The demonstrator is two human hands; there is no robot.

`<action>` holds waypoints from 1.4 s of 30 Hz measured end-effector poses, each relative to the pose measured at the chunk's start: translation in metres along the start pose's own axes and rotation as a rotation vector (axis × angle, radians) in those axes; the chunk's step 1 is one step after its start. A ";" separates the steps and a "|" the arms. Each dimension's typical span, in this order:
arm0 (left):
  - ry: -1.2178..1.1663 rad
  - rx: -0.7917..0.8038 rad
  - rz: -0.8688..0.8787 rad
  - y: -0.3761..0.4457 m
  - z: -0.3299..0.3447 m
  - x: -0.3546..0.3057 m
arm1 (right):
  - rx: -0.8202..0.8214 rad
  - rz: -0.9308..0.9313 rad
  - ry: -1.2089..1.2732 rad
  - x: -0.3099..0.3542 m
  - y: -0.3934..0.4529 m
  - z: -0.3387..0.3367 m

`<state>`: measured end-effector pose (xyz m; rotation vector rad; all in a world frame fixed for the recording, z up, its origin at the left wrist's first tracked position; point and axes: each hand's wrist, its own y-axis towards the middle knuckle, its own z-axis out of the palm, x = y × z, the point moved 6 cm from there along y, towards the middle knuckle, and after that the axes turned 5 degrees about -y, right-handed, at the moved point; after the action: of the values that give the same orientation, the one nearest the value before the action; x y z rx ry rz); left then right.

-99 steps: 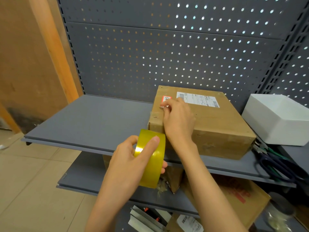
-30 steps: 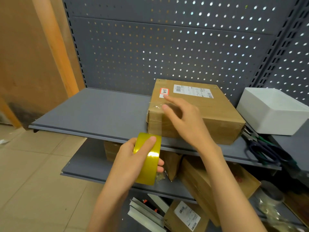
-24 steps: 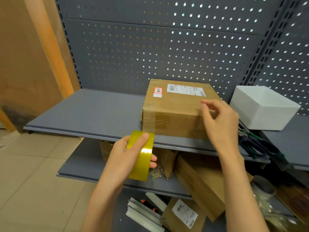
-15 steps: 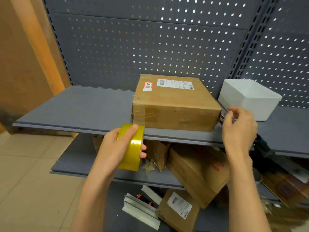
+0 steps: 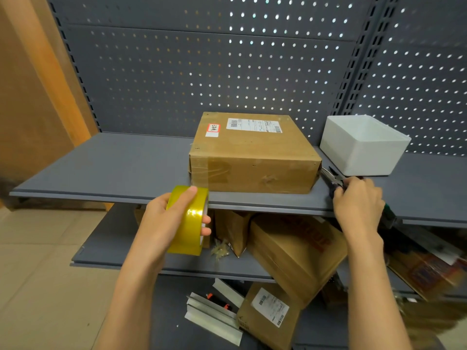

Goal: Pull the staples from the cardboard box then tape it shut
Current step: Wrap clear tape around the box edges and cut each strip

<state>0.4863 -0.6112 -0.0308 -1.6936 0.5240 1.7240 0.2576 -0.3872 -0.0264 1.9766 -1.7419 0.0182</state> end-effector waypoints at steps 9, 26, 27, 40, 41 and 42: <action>0.008 -0.009 0.005 0.000 0.001 -0.001 | 0.128 0.120 0.109 -0.008 0.001 0.003; -0.008 -0.006 -0.001 0.001 0.000 0.000 | 0.164 -0.419 0.701 0.074 -0.026 -0.043; -0.009 -0.007 -0.002 0.002 0.000 0.001 | 0.228 -0.453 0.685 0.081 -0.031 -0.038; -0.039 -0.005 -0.004 -0.002 0.002 -0.003 | 0.557 -0.585 0.366 0.100 -0.057 -0.019; -0.040 -0.003 -0.004 -0.002 0.002 -0.003 | 0.567 -0.589 0.346 0.099 -0.056 -0.018; -0.040 -0.001 -0.004 -0.002 0.003 -0.003 | 0.581 -0.590 0.332 0.098 -0.056 -0.016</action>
<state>0.4852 -0.6084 -0.0269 -1.6566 0.5012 1.7521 0.3329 -0.4687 0.0001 2.6410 -0.9547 0.6723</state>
